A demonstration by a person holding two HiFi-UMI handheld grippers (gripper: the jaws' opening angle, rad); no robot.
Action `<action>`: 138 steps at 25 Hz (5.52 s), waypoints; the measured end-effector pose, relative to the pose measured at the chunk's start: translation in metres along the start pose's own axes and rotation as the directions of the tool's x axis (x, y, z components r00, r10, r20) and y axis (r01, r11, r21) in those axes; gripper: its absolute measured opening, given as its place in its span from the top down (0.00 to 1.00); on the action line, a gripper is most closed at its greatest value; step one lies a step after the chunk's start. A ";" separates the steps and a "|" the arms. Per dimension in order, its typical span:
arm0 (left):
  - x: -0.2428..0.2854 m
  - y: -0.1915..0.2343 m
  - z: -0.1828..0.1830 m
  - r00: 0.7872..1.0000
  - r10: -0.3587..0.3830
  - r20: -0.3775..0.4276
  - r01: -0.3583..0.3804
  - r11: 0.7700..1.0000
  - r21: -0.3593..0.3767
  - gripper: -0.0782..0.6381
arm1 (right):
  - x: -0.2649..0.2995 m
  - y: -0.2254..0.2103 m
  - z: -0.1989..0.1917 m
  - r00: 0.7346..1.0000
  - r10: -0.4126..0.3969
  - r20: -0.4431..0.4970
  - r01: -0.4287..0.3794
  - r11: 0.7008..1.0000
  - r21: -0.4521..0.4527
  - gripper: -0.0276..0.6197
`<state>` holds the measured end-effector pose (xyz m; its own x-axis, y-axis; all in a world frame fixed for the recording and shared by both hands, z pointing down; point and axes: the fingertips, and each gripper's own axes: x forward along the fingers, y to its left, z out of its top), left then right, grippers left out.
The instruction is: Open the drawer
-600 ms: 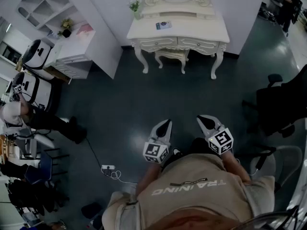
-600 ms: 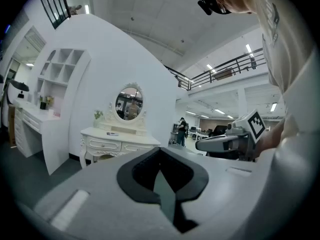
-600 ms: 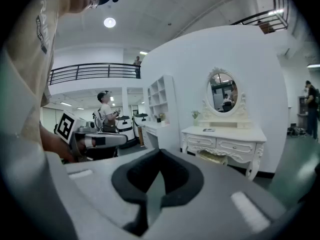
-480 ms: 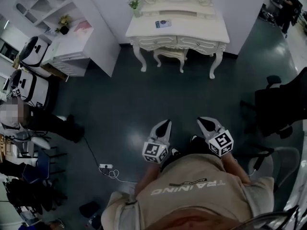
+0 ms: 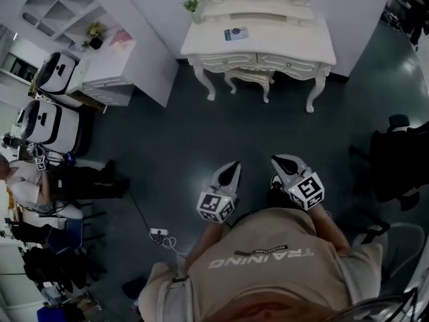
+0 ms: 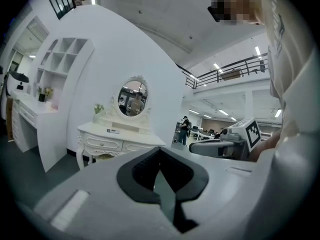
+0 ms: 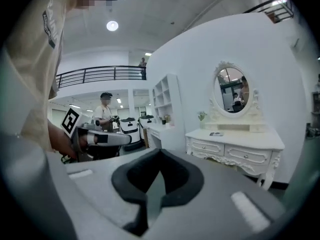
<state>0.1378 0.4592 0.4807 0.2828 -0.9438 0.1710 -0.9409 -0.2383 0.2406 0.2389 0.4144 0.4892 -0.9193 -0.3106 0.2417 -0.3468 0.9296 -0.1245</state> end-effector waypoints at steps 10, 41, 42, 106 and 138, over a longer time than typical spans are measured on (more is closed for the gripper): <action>0.133 0.029 0.048 0.999 0.043 0.027 -0.044 0.998 0.041 0.89 | 0.041 -0.140 0.006 0.998 0.052 0.039 -0.054 0.997 0.055 0.95; 0.273 0.323 0.092 0.998 -0.062 -0.005 0.062 0.986 0.158 0.89 | 0.348 -0.214 0.086 0.994 -0.027 -0.103 0.018 0.996 -0.088 0.95; 0.280 0.327 0.093 0.998 -0.066 -0.011 0.067 0.986 0.155 0.89 | 0.352 -0.220 0.085 0.994 -0.033 -0.108 0.025 0.997 -0.073 0.95; 0.616 0.614 -0.141 0.656 -0.216 -0.723 -0.190 0.880 -0.435 0.61 | 0.535 -0.577 0.166 0.933 -0.340 -0.117 0.341 0.940 -0.012 0.95; 0.626 0.607 -0.154 0.592 -0.113 -0.798 -0.304 0.886 -0.351 0.70 | 0.523 -0.576 0.148 0.935 -0.322 -0.149 0.333 0.941 0.060 0.95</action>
<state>-0.2277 -0.2406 0.8806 0.4224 -0.3495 0.8363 -0.8540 0.1558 0.4964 -0.0692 -0.3131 0.5451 -0.7201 -0.5600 0.4097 -0.6439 0.7593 -0.0938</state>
